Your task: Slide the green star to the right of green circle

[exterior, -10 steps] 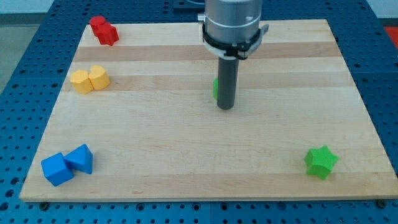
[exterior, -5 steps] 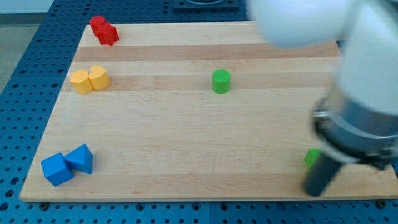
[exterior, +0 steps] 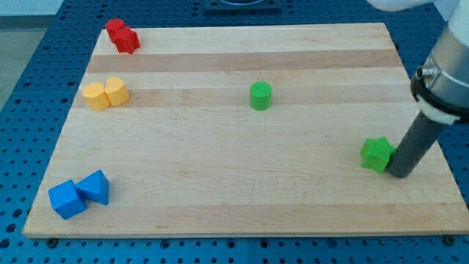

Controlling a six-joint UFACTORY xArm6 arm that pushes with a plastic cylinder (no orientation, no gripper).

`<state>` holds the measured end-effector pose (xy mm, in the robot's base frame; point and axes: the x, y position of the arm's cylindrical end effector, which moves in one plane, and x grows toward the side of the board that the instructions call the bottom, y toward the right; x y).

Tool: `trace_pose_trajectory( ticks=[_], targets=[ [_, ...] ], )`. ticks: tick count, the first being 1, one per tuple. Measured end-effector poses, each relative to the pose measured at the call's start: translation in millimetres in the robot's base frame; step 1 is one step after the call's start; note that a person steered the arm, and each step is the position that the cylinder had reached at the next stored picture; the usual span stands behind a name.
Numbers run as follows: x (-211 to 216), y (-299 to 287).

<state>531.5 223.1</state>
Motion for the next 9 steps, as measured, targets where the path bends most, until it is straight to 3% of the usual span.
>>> trace_pose_trajectory(
  ticks=[2, 3, 5, 7, 9],
  targets=[
    [-7.8, -51.2],
    [-33.1, -47.0],
    [-45.2, -78.1],
    [-91.7, -70.7],
    [-94.4, -107.5]
  ],
)
